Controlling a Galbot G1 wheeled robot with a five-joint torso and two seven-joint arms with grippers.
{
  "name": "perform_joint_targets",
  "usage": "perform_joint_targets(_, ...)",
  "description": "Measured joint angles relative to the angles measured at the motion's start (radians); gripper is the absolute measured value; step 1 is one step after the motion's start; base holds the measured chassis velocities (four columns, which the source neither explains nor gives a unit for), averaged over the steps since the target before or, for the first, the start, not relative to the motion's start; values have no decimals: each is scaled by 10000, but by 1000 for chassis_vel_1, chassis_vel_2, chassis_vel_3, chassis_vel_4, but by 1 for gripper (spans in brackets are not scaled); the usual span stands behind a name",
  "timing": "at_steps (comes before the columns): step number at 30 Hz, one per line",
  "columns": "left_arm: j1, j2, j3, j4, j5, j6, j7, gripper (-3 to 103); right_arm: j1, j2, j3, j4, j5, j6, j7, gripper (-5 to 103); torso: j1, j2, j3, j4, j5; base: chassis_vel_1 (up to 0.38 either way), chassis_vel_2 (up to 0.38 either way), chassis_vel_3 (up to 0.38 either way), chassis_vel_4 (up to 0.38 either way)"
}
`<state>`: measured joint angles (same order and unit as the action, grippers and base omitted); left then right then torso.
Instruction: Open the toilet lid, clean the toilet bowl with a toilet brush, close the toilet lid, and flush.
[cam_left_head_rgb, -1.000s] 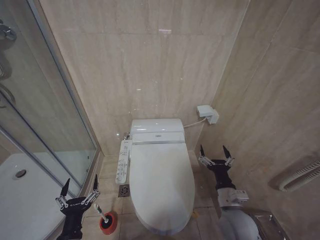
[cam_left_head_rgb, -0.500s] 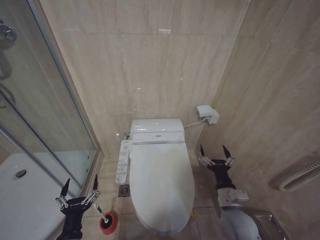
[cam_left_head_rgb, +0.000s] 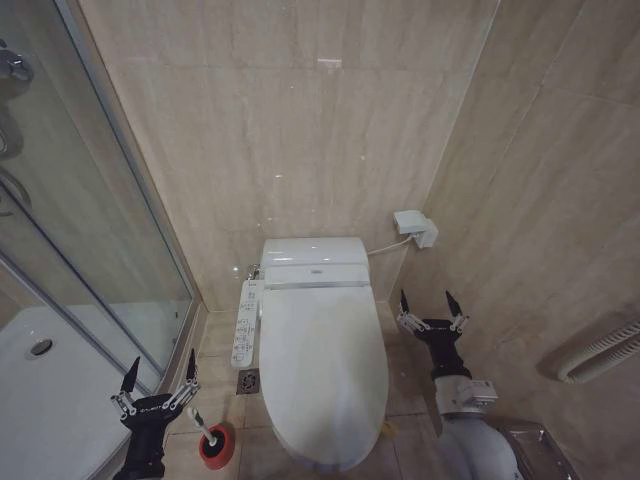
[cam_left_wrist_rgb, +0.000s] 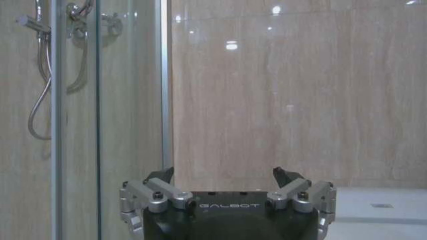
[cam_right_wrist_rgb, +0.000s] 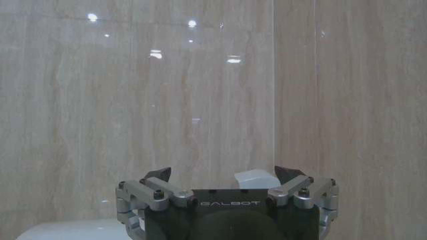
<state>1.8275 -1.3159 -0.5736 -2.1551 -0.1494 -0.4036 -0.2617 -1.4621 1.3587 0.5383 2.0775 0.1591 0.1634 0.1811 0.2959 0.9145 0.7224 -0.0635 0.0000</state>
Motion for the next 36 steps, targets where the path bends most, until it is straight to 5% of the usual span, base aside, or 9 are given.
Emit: perform_joint_targets(36,0,0,0,0,0,0,0,97,0,0,0,0,0,0,0,100,0,-2,0,0,0,0,0,0,0)
